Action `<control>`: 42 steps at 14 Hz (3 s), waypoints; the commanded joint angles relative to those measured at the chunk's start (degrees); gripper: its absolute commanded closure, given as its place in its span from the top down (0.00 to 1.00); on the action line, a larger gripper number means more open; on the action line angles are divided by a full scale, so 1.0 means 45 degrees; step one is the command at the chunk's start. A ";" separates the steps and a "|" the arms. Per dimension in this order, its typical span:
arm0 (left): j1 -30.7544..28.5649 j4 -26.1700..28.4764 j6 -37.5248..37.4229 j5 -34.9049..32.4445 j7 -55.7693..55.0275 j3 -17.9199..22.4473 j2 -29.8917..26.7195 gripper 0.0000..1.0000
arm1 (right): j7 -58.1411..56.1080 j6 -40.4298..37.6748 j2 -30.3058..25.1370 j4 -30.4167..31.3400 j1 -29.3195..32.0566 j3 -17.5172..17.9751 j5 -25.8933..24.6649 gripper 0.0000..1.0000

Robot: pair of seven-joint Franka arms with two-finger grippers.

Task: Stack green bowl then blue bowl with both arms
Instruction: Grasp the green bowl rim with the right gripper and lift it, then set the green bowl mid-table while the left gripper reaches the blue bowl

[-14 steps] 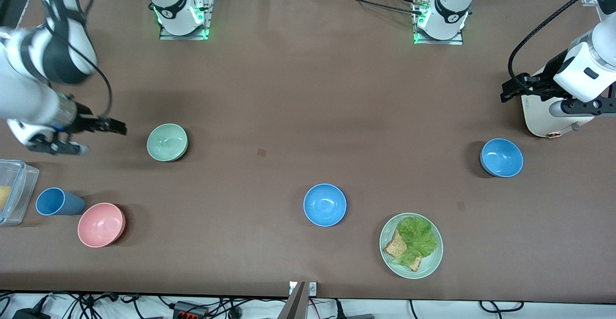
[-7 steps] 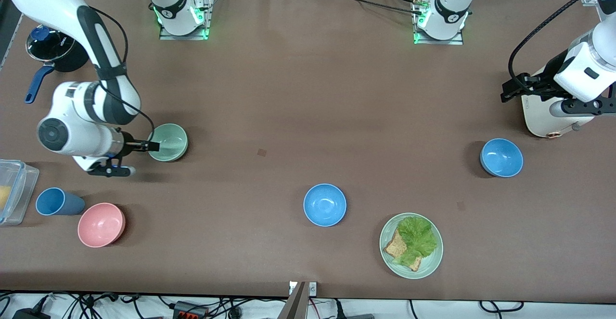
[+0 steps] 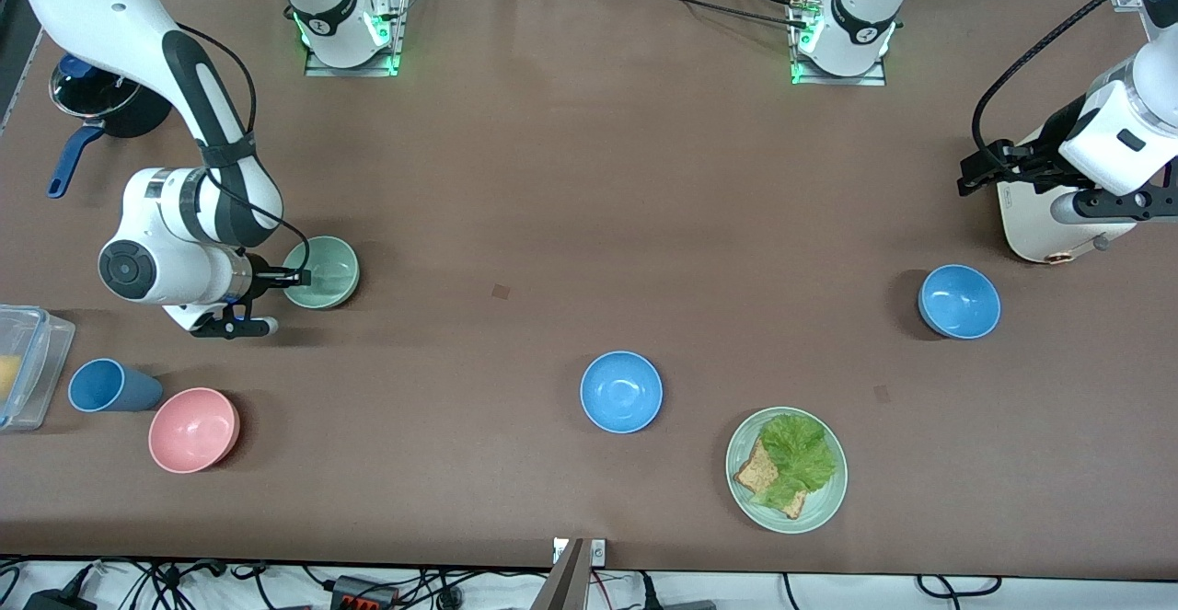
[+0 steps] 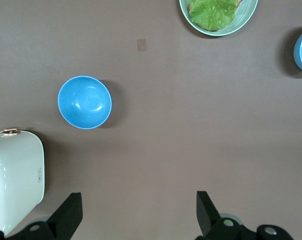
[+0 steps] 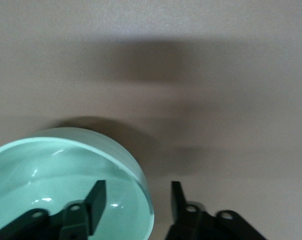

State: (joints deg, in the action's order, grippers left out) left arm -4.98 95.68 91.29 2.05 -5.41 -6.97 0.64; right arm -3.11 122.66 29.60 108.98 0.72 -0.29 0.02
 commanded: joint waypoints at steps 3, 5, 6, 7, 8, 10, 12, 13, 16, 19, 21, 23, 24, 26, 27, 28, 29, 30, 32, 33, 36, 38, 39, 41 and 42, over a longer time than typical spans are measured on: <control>-0.0027 -0.0363 -0.0209 -0.0240 0.0030 -0.0032 0.0229 1.00 | -0.0383 -0.0266 -0.0074 -0.0155 -0.0022 0.0103 -0.0044 0.00; -0.0027 -0.0363 -0.0209 -0.0240 0.0031 -0.0032 0.0229 1.00 | -0.0402 -0.0344 -0.0133 -0.0310 -0.0256 0.0646 -0.0024 0.00; -0.0027 -0.0363 -0.0209 -0.0220 0.0031 -0.0032 0.0229 1.00 | -0.0228 -0.0364 -0.0134 -0.0447 -0.0393 0.1172 -0.0024 0.00; -0.0027 -0.0363 -0.0209 -0.0220 0.0031 -0.0032 0.0229 1.00 | -0.0053 -0.0403 -0.0153 -0.0584 -0.0587 0.1584 -0.0004 0.00; -0.0027 -0.0363 -0.0209 -0.0239 0.0031 -0.0032 0.0229 1.00 | 0.0181 -0.0403 -0.0114 -0.0798 -0.0821 0.1839 -0.0023 0.00; -0.0027 -0.0363 -0.0209 -0.0220 0.0031 -0.0032 0.0229 1.00 | 0.0513 -0.0442 0.0041 -0.1286 -0.2008 0.2154 0.0035 0.00; -0.0027 -0.0363 -0.0209 -0.0240 0.0011 -0.0032 0.0229 1.00 | 0.1992 -0.0442 0.0392 -0.1832 -0.3260 0.2154 0.0384 0.00; -0.0027 -0.0363 -0.0209 -0.0240 0.0011 -0.0032 0.0229 1.00 | 0.2715 -0.0442 0.0587 -0.2086 -0.3884 0.2154 0.0522 0.00; -0.0066 -0.0363 -0.0209 -0.0220 0.0127 -0.0032 0.0326 1.00 | 0.4359 -0.0423 0.0939 -0.2615 -0.5351 0.2154 0.1301 0.00; -0.0104 -0.0344 -0.0287 -0.0259 0.0167 -0.0013 0.0639 1.00 | 0.4830 -0.0345 0.1407 -0.3103 -0.6192 0.2154 0.2064 0.00; -0.0453 -0.0382 -0.0578 -0.0220 0.0109 0.0143 0.1163 1.00 | 0.5473 -0.0267 0.1759 -0.3376 -0.6642 0.2154 0.2086 0.00; -0.1215 -0.0402 -0.0581 -0.0103 0.0478 0.0124 0.1574 1.00 | 0.5808 -0.0266 0.2208 -0.3865 -0.6994 0.2154 0.2047 0.00; -0.1334 -0.0421 -0.0406 -0.0103 0.0924 0.0124 0.1886 1.00 | 0.5808 -0.0266 0.2307 -0.3866 -0.7034 0.2154 0.2027 0.00; -0.1705 -0.0305 0.0334 -0.0278 0.1901 0.0143 0.2569 1.00 | 0.5809 -0.0228 0.2483 -0.3924 -0.7093 0.2154 0.1930 0.00; -0.2074 -0.0227 0.0802 -0.0298 0.2350 0.0163 0.2882 1.00 | 0.5847 -0.0208 0.2503 -0.3944 -0.7093 0.2154 0.1968 0.12; -0.2484 -0.0129 0.1232 -0.0318 0.2645 0.0163 0.3234 1.00 | 0.6060 -0.0208 0.2484 -0.4060 -0.7055 0.2154 0.2007 0.79; -0.2623 0.0104 0.1719 -0.0356 0.2725 0.0163 0.3372 1.00 | 0.6236 -0.0285 0.2426 -0.4274 -0.7054 0.2154 0.1911 1.00; -0.2624 0.0705 0.2459 -0.0860 0.2726 0.0163 0.3335 1.00 | 0.6451 -0.0383 0.2348 -0.4605 -0.7093 0.2154 0.1891 1.00; -0.2663 0.2188 0.4118 -0.1489 0.2745 0.0143 0.2985 1.00 | 0.6707 -0.0869 0.1707 -0.4823 -0.6919 0.2057 0.1852 1.00; -0.2857 0.2814 0.4919 -0.1509 0.2745 0.0124 0.2925 1.00 | 0.6707 -0.1317 0.1026 -0.4862 -0.6763 0.1882 0.1871 1.00; -0.3501 0.4923 0.7865 -0.1509 0.3502 0.0124 0.2768 1.00 | 0.6514 -0.2451 -0.0889 -0.5018 -0.6430 0.0714 0.1851 1.00; -0.4048 0.5398 0.9278 -0.1490 0.4615 0.0124 0.3311 1.00 | 0.6492 -0.3056 -0.1906 -0.5019 -0.6099 0.0242 0.1832 1.00; -0.4244 0.5302 0.9418 -0.1490 0.4968 0.0124 0.3625 1.00 | 0.6550 -0.3253 -0.2414 -0.5019 -0.5885 0.0085 0.1813 1.00; -0.4324 0.5262 0.9943 -0.1509 0.5167 0.0124 0.3939 1.00 | 0.6531 -0.3352 -0.2788 -0.5058 -0.5610 -0.0460 0.1250 1.00; -0.4324 0.5223 1.0295 -0.1587 0.5167 0.0124 0.4308 1.00 | 0.6512 -0.3352 -0.2906 -0.5096 -0.5609 -0.0830 0.0763 1.00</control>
State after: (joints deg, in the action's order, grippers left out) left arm -24.24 119.48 135.05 -3.96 16.73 -5.83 18.24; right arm 25.93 107.37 17.76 84.75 -24.76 -2.17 6.34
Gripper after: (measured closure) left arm 0.000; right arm 0.000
